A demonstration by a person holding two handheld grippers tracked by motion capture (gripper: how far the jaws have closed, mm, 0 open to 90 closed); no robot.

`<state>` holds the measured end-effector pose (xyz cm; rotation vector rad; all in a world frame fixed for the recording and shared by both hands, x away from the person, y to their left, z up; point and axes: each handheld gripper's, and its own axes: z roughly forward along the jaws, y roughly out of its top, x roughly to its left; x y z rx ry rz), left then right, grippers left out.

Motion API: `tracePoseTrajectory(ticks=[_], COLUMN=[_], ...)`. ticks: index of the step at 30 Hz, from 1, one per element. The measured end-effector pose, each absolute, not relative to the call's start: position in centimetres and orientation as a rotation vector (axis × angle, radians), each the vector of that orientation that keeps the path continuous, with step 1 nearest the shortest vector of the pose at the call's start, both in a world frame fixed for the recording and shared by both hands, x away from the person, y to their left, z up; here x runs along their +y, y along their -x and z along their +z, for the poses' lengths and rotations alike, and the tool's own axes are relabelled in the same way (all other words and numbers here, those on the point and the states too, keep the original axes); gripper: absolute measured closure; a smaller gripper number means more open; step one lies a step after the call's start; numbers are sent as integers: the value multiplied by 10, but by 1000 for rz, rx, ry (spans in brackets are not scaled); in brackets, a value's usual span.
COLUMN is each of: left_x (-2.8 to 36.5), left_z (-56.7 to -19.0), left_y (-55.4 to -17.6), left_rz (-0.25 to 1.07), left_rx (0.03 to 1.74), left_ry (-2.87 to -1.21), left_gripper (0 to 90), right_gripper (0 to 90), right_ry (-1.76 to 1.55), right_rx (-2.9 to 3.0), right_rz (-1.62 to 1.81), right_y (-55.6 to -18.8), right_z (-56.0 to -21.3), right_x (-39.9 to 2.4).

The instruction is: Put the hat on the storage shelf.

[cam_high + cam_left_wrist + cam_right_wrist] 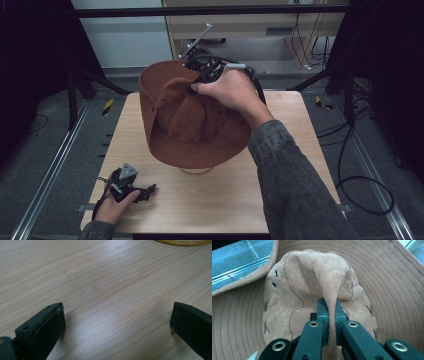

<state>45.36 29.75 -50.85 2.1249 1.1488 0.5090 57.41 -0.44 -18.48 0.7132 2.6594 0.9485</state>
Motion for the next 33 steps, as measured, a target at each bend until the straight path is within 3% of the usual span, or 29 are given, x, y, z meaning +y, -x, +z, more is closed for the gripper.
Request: tracePoseTrajectory(ticks=[33], left_x=[297], left_z=[-509], left_y=[-454], left_rz=[509], left_rx=[1152], left_ry=[-2117], left_gripper=[0], right_gripper=[881], right_ry=[-729], right_rx=[2674], right_rz=[976], right_y=[-582], right_z=[-201], right_x=[-3])
